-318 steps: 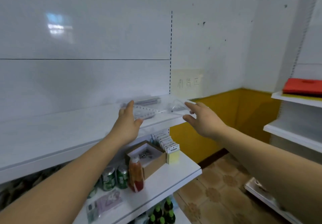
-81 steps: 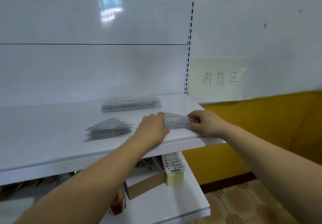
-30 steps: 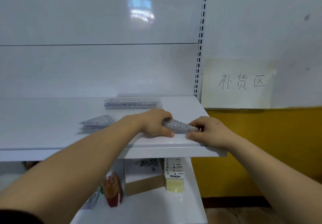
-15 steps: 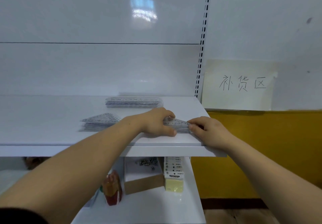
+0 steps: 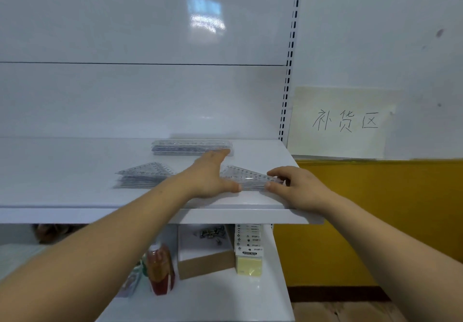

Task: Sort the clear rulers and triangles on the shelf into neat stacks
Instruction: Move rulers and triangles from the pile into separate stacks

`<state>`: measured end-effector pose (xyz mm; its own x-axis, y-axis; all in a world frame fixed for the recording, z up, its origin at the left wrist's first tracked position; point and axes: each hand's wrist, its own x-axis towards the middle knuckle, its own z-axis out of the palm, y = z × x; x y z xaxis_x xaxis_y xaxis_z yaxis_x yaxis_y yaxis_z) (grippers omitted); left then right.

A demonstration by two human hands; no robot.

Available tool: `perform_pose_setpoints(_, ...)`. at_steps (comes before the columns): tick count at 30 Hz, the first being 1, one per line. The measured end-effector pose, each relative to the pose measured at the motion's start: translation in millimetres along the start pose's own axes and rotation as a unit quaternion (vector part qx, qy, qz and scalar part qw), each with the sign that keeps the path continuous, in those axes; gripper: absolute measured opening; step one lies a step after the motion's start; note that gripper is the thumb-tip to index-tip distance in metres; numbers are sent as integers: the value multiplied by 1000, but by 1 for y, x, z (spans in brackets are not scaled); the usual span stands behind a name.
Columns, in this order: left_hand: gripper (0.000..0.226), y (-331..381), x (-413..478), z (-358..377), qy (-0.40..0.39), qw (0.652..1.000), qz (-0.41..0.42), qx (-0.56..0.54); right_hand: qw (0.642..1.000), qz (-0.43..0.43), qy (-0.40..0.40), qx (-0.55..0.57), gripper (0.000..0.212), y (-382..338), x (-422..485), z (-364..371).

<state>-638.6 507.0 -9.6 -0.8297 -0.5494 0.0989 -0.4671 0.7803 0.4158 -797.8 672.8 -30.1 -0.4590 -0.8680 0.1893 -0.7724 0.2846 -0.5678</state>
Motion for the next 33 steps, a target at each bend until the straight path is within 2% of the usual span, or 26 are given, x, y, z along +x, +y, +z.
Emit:
perform_pose_setpoints(3, 82, -6, -13, 10, 59, 997, -38, -29, 1000, -11, -19, -13, 50, -5, 5, 0)
perform_pose_setpoints(6, 58, -8, -19, 18, 110, 991, -43, -62, 1000, -23, -19, -6, 45, -13, 8, 6)
perform_pose_setpoints(8, 52, -9, -23, 20, 127, 988, -42, -83, 1000, -28, -1, -14, 42, -15, 9, 9)
perform_pose_setpoints(13, 53, -10, -28, 22, 130, 983, -48, -118, 999, -24, -27, 0, 56, -11, 6, 9)
perform_pose_setpoints(19, 48, -10, -29, 24, 145, 977, -58, -145, 1000, -24, 0, 4, 50, -8, 6, 14)
perform_pose_setpoints(24, 40, -10, -31, 24, 147, 977, -45, -151, 999, -20, -14, 43, 51, -10, 2, 16)
perform_pose_setpoints(28, 53, -8, -34, 24, 119, 982, -38, -143, 999, -24, -13, 26, 47, -10, 2, 15)
perform_pose_setpoints(31, 48, -9, -34, 23, 125, 981, -40, -144, 997, -13, -27, 75, 48, -13, -1, 14)
perform_pose_setpoints(33, 44, -9, -33, 24, 130, 980, -40, -146, 998, -25, -14, 50, 45, -13, 0, 12)
